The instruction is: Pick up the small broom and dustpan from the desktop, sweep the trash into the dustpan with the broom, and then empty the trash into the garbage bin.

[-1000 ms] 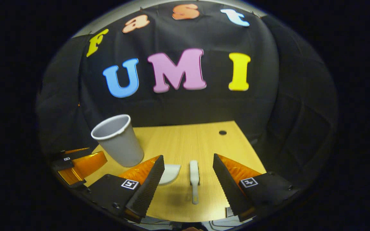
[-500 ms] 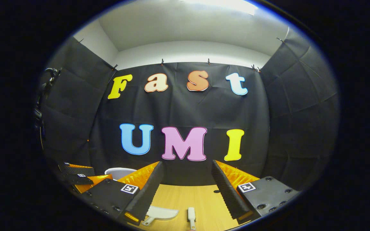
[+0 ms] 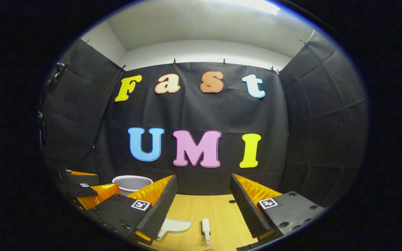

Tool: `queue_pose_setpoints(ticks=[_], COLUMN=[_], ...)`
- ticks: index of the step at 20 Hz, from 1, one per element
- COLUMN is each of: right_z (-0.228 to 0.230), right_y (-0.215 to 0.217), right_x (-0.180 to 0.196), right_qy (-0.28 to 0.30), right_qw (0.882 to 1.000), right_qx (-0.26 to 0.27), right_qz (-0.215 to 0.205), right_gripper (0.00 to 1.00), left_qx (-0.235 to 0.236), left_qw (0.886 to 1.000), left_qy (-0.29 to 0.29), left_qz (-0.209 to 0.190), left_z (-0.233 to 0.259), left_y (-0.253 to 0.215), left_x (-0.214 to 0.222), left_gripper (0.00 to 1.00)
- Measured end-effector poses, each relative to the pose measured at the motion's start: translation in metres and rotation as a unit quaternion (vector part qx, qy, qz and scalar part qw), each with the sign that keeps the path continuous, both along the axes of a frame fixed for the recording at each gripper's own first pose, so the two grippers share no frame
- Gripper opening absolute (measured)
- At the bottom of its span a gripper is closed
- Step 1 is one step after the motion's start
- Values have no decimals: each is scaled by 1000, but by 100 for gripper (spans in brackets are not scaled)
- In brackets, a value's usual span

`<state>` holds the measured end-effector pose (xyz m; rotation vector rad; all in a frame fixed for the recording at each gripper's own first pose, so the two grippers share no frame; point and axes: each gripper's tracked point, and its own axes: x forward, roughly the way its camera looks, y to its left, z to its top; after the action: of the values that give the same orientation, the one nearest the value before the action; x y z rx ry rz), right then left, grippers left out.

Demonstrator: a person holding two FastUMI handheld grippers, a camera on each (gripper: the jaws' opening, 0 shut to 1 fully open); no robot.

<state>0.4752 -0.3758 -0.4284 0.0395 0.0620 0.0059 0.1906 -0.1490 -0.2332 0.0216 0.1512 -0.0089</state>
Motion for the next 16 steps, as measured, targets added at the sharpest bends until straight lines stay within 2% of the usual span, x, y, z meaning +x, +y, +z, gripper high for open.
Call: queue_pose_setpoints(ticks=[1, 8, 9, 10, 12, 16], right_z=[0, -7, -6, -4, -5, -11], right_y=[-1, 18, 16, 17, 19, 30], right_x=[-1, -9, -13, -13, -11, -8], right_qy=[-2, -2, -3, -4, -3, 6], right_qw=[1000, 1000, 1000, 1000, 1000, 1000], right_qx=[-5, -18, -17, -16, -18, -20], right_qz=[0, 13, 11, 9, 9, 16], right_gripper=[96, 96, 96, 96, 96, 96], left_qx=[1, -7, -6, -3, 0, -4], left_qw=[1000, 1000, 1000, 1000, 1000, 1000], left_qy=[0, 7, 7, 6, 3, 4], left_qz=[-1, -4, -7, -6, -2, 5], left_z=[0, -3, -3, -4, -3, -4], left_y=[-1, 5, 5, 5, 6, 16], left_x=[0, 3, 4, 4, 3, 2], left_gripper=[81, 77, 81, 77, 81, 79])
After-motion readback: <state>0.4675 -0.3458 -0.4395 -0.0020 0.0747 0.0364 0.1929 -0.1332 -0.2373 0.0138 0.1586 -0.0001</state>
